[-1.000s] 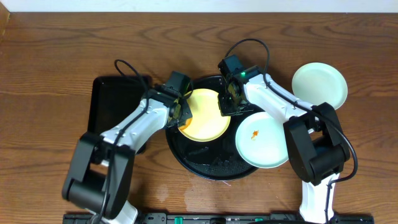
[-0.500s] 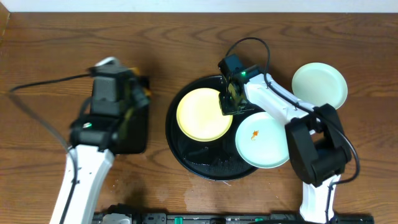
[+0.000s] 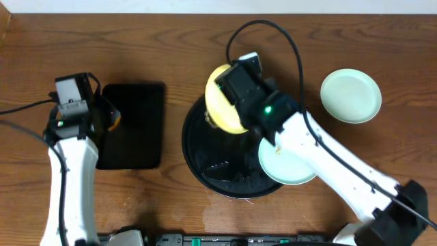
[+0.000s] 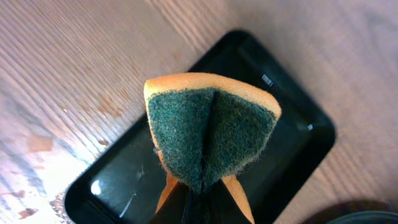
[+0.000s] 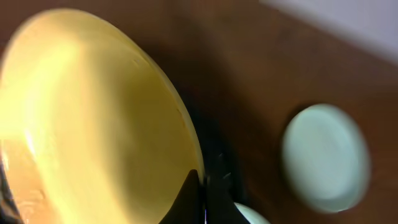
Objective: Clean dirty plates on tray and stack at the side
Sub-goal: 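Return the sponge to the black tray with the left gripper, then lift the yellow plate with the right gripper and carry it right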
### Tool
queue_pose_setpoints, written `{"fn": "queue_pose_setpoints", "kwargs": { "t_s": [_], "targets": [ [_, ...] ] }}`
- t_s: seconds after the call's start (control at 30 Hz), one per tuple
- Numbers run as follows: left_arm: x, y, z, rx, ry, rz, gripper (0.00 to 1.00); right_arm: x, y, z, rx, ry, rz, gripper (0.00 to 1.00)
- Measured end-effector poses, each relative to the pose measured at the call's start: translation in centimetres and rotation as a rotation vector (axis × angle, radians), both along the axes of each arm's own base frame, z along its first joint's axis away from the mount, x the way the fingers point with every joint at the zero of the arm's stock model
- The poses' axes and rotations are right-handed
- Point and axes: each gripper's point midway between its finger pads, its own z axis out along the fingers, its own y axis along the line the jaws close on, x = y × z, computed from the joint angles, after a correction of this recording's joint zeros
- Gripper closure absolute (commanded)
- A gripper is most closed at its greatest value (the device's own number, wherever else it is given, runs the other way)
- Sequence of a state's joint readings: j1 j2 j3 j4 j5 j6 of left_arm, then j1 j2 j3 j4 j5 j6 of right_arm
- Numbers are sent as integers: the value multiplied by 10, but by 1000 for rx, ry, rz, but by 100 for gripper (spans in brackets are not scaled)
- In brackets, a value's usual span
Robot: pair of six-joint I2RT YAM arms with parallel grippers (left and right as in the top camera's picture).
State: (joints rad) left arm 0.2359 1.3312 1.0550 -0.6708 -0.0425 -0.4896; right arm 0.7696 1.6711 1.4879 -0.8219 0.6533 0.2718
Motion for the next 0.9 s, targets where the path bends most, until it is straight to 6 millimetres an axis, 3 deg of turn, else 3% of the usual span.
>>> {"fn": "queue_pose_setpoints", "kwargs": {
  "t_s": [0.23,0.37,0.6,0.9],
  "targets": [
    [3,-6,-51,-67,148,-22,93,-3,9,53,-223,-242,25,99],
    [5,-13,-68,-109,187,-57,93,-7,12,79,-343,-348,9,99],
    [8,-18,-69,-129,183,-89,93,-16,8,111,-545,-432,-31,99],
    [8,-20,-69,-140,180,-95,92,-22,4,122,-675,-427,-36,99]
  ]
}}
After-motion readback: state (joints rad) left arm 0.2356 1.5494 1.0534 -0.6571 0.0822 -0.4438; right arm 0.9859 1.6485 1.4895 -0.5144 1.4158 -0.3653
